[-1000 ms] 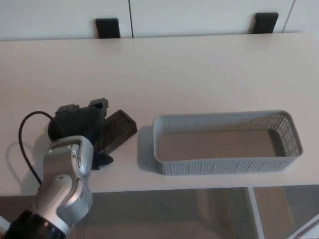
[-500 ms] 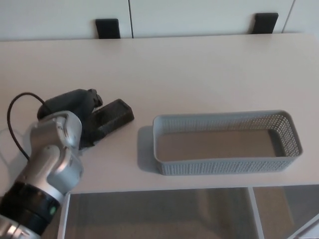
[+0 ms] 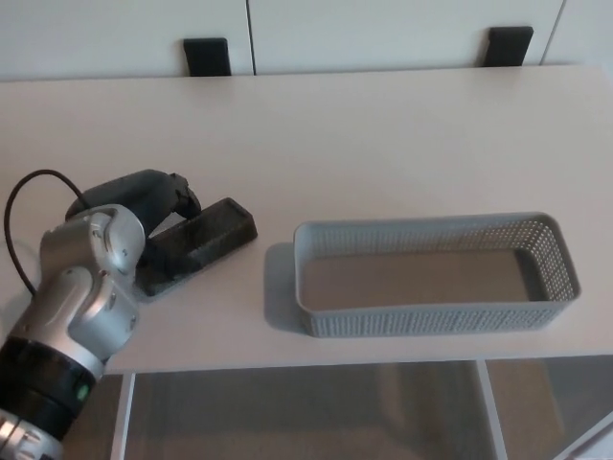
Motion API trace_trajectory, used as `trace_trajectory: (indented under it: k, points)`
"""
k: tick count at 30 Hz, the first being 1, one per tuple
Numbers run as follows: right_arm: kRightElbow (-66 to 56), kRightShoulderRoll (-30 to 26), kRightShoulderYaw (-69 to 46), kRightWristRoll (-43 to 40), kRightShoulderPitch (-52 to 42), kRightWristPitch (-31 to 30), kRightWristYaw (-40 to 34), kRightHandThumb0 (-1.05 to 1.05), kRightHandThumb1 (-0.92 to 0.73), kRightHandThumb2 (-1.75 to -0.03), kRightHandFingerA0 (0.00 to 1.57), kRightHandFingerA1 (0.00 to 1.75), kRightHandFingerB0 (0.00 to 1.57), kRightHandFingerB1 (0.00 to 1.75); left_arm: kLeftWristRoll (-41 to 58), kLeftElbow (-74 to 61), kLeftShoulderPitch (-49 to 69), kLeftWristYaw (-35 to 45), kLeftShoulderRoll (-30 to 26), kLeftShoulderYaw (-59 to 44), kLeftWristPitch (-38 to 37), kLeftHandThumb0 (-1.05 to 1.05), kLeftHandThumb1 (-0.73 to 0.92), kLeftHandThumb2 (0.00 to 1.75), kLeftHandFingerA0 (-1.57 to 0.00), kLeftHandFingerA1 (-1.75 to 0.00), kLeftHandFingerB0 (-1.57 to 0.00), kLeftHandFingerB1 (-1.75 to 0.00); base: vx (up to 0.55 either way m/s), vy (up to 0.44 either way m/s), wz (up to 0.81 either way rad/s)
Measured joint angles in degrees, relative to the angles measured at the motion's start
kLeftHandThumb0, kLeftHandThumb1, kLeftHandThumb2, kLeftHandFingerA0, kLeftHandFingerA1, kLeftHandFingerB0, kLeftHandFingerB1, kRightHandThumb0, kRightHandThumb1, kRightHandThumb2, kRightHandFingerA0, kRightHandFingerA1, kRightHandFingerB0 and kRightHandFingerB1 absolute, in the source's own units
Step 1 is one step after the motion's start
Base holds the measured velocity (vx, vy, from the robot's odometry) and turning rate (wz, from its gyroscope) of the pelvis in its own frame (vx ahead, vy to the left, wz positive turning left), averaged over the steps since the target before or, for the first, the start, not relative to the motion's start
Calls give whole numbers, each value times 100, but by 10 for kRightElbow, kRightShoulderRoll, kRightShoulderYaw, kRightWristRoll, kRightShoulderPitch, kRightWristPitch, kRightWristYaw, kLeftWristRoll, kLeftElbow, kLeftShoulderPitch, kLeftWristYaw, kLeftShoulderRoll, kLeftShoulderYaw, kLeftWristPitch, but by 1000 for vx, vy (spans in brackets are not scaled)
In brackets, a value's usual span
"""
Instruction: The robot walks towards a desk on which an eraser is kept on the left hand side and a container is kept on the right hand side. The robot picks up the eraser using its left hand and places it in the container.
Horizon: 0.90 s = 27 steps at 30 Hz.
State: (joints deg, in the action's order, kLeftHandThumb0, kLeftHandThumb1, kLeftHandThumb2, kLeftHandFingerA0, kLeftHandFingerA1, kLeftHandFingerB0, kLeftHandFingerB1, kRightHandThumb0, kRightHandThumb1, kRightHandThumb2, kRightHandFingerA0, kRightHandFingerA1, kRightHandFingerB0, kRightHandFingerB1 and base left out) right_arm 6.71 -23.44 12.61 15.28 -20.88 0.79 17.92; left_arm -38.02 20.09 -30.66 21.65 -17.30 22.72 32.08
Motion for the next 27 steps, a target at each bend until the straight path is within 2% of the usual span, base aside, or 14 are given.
trace_trajectory:
  k: [2,3,4,6,7,8,9,10,11,13,14,16,17,27]
  points:
    - [-1,0,-1,0,1,-2,1,-45,-43,-85,80,68,52,56,2,-3,3,-4,-2,-3,-9,-19,78,64,-103,-133,-63,-71,0,0,0]
    - [-2,0,-1,0,1,-3,2,-43,-43,-85,79,68,51,57,4,-5,6,-6,-1,-7,-12,-19,78,64,-106,-137,-58,-92,0,0,0]
    - [-3,0,-1,0,2,-4,2,-48,-52,-57,85,51,62,43,6,-6,9,-10,-1,-11,-17,-21,79,63,-111,-136,-56,-102,0,0,0]
    - [-6,0,-1,0,3,-7,3,-47,-52,-57,84,51,61,43,10,-12,17,-19,1,-20,-25,-26,84,68,-107,-146,-61,-95,0,0,0]
    - [-7,0,-1,0,3,-8,3,-43,-43,-86,80,69,51,56,12,-17,24,-26,4,-29,-28,-23,85,65,-103,-151,-62,-97,0,0,0]
    - [-7,0,-1,0,4,-8,4,-47,-52,-57,84,50,61,43,19,-26,34,-36,12,-47,-31,-25,85,70,-96,-155,-63,-97,0,0,0]
    - [-7,0,-1,1,5,-9,4,-47,-52,-57,84,50,61,43,27,-33,40,-40,21,-63,-33,-25,85,70,-96,-155,-63,-97,0,0,0]
    - [-7,0,-1,1,7,-9,4,-48,-52,-58,84,50,61,43,36,-40,47,-44,32,-81,-35,-25,84,70,-90,-157,-61,-101,0,0,0]
    - [-7,0,-1,1,8,-9,4,-45,-44,-86,80,69,50,56,44,-48,51,-47,40,-96,-36,-25,86,65,-86,-157,-56,-109,0,0,0]
    - [-6,0,0,2,10,-10,5,-44,-43,-86,81,69,50,56,61,-71,54,-51,57,-133,-36,-23,84,64,-86,-159,-61,-112,0,0,0]
    - [-6,0,0,2,11,-10,6,-49,-53,-58,84,51,61,43,70,-82,54,-53,64,-149,-36,-22,83,64,-86,-158,-65,-104,0,0,0]
    - [-6,-1,0,3,13,-10,7,-49,-53,-58,84,51,61,43,86,-105,53,-57,77,-185,-36,-22,83,65,-83,-162,-64,-109,0,0,0]
    - [-6,-1,0,3,13,-11,7,-44,-43,-86,80,69,50,56,94,-115,52,-58,83,-199,-36,-24,81,67,-79,-164,-65,-113,0,0,0]
    - [-7,-5,0,4,7,-16,12,-45,-44,-86,81,69,52,56,165,-260,29,-60,111,-281,-18,-22,82,64,-91,-158,-67,-111,0,0,0]
